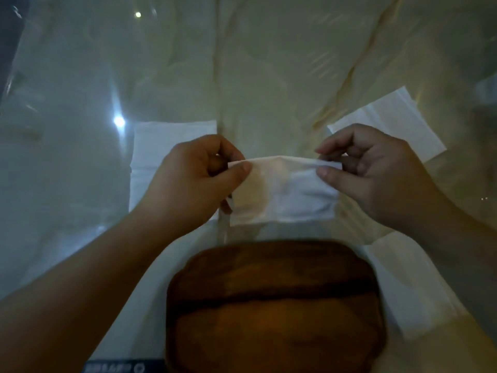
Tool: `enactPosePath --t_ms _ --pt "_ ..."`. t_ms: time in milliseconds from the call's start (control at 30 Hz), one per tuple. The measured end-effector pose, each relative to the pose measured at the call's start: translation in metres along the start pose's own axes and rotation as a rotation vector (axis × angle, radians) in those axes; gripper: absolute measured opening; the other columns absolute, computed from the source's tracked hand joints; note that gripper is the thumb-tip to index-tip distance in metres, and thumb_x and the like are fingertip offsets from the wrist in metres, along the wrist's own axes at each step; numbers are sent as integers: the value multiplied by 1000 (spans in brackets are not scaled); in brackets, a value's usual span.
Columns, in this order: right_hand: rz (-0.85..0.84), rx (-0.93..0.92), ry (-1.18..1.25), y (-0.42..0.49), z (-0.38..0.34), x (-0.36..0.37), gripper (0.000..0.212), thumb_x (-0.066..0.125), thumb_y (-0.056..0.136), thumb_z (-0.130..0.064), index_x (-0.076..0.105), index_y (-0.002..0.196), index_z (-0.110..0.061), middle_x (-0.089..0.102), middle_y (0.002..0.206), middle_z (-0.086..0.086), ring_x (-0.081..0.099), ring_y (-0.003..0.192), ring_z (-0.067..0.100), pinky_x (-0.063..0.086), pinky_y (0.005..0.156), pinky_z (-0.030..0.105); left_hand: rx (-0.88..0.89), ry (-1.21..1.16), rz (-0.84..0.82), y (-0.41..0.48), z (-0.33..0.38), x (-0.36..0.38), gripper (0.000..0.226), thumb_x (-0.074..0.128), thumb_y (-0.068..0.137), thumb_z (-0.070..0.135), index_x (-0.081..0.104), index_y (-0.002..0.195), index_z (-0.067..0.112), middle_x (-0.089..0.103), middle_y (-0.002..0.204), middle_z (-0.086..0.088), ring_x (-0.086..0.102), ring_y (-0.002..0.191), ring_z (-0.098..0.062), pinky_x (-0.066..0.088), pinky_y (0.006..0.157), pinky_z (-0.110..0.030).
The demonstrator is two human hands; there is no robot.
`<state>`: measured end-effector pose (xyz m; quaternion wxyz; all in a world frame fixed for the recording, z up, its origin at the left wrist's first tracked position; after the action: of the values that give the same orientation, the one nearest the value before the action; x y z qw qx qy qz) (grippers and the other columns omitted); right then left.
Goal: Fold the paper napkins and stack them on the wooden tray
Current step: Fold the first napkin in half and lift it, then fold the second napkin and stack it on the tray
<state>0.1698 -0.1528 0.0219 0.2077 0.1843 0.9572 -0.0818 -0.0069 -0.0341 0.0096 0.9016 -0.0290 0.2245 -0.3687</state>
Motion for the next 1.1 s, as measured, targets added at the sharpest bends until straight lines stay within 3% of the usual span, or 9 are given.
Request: enactPosePath --t_ms 100,300,400,500,600,700,867,1000,1100 --pt "-25 72 105 -29 -5 8 20 71 72 -21 64 88 -31 70 86 -7 71 72 17 57 68 31 -79 -61 -21 -31 -8 1 9 70 80 24 64 74 26 70 56 2 64 42 -20 54 42 -35" --pt "-200 288 102 -90 24 44 15 73 78 -21 64 84 -31 76 77 -5 73 72 12 58 63 39 -255 22 -158 -86 -36 22 10 69 80 26 64 72 30 72 64 11 67 51 -7 50 42 -18" --pt "-197 257 -75 -112 33 56 20 71 79 -20 63 83 -37 70 87 -16 67 75 3 53 62 19 -262 161 -185 -102 -52 30 11 69 79 28 62 74 34 71 68 10 66 54 -1 49 44 -14" --pt "-198 134 -306 -116 26 64 20 68 81 -19 59 83 -37 62 84 -17 57 75 -5 41 63 5 -123 406 -180 -107 -51 34 12 67 79 31 59 75 39 63 70 18 61 52 0 47 48 -8" --pt "-212 26 -471 -113 16 71 12 67 81 -19 60 87 -28 50 82 -18 49 74 -7 38 61 10 128 639 -176 -109 -32 39 8 70 77 27 62 79 30 53 62 17 45 45 2 33 36 -8" --pt "-223 -34 -667 -108 9 71 15 63 81 -35 58 91 -25 50 94 -9 47 65 5 37 50 17 305 761 -139 -109 -19 36 13 67 78 31 65 83 20 62 68 5 53 47 -13 39 38 -20" --pt "-213 -59 -677 -74 -4 74 26 52 82 -49 57 96 -28 50 98 -9 54 67 8 44 48 24 366 802 -18 -80 -13 -5 21 59 83 33 66 91 15 67 84 -2 62 67 -18 43 49 -24" --pt "-174 -77 -666 -21 -17 81 30 52 79 -52 53 102 -34 45 101 -14 57 72 8 48 61 33 407 848 94 -47 -6 -45 20 64 82 28 65 94 13 68 91 -7 62 72 -21 48 56 -29" --pt "-162 -88 -635 21 -21 89 31 57 78 -46 55 103 -28 43 98 -13 55 77 10 48 70 35 397 884 161 -21 -10 -74 23 66 79 26 64 98 13 68 98 -9 64 84 -29 53 64 -38"
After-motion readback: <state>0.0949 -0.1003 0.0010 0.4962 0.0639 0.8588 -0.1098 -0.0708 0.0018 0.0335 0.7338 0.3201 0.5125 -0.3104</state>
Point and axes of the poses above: each hand's wrist, its own y-axis towards the middle knuckle, its own x-axis out of the palm, z = x × y, the point moved 10 cm from there along y, towards the middle knuckle
